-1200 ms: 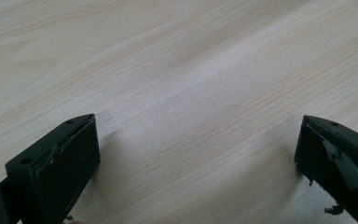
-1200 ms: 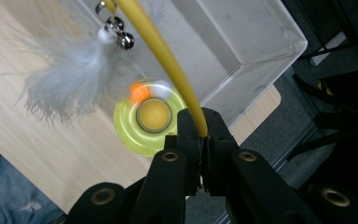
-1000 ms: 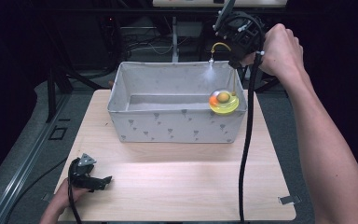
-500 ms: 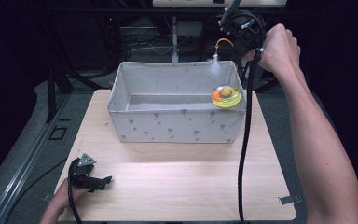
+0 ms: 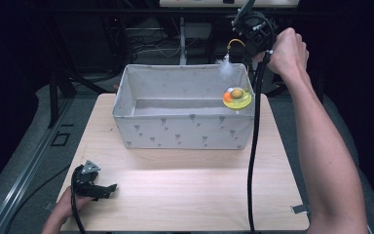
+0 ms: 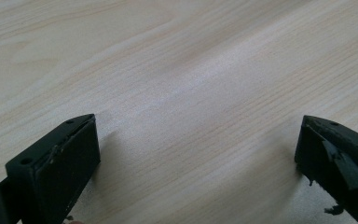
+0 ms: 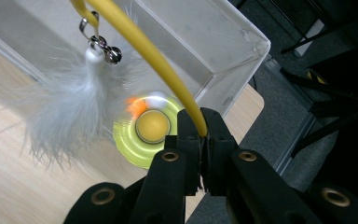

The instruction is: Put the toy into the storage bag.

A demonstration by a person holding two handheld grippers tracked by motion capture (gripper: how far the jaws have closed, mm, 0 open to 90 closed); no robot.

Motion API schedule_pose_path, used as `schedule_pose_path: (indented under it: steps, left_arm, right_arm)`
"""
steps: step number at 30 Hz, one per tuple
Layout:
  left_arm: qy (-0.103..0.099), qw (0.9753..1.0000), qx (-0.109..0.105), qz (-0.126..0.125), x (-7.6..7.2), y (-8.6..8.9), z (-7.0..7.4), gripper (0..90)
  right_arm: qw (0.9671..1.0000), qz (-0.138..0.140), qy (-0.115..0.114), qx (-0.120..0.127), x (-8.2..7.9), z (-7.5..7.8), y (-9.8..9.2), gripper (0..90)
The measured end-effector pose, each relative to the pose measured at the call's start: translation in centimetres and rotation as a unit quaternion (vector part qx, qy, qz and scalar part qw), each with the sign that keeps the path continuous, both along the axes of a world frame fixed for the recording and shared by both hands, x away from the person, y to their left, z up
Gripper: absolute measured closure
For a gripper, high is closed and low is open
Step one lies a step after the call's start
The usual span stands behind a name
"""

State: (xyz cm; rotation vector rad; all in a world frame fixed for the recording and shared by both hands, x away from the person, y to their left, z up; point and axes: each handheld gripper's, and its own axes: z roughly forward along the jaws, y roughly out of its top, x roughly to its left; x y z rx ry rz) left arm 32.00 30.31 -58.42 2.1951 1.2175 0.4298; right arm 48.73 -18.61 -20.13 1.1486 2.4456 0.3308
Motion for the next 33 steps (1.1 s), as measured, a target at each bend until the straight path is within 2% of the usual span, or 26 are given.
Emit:
schedule_pose_path:
  steps: [6,13,33]
  left_arm:
    - [0.003,1.0000,0.000,-0.001,0.0,0.0,0.0,0.0]
    - [0.002,1.0000,0.000,-0.002,0.0,0.0,0.0,0.0]
    - [0.000,1.0000,0.000,0.000,0.0,0.0,0.0,0.0]
  right_arm:
    - [0.9998,-0.009,0.001,0.015,1.3,-1.3,-0.4,87.9]
    - [0.9997,-0.015,0.006,0.018,2.3,-2.7,-0.6,87.9]
    - [0.9994,-0.013,0.011,0.030,3.0,-5.7,-0.8,87.8]
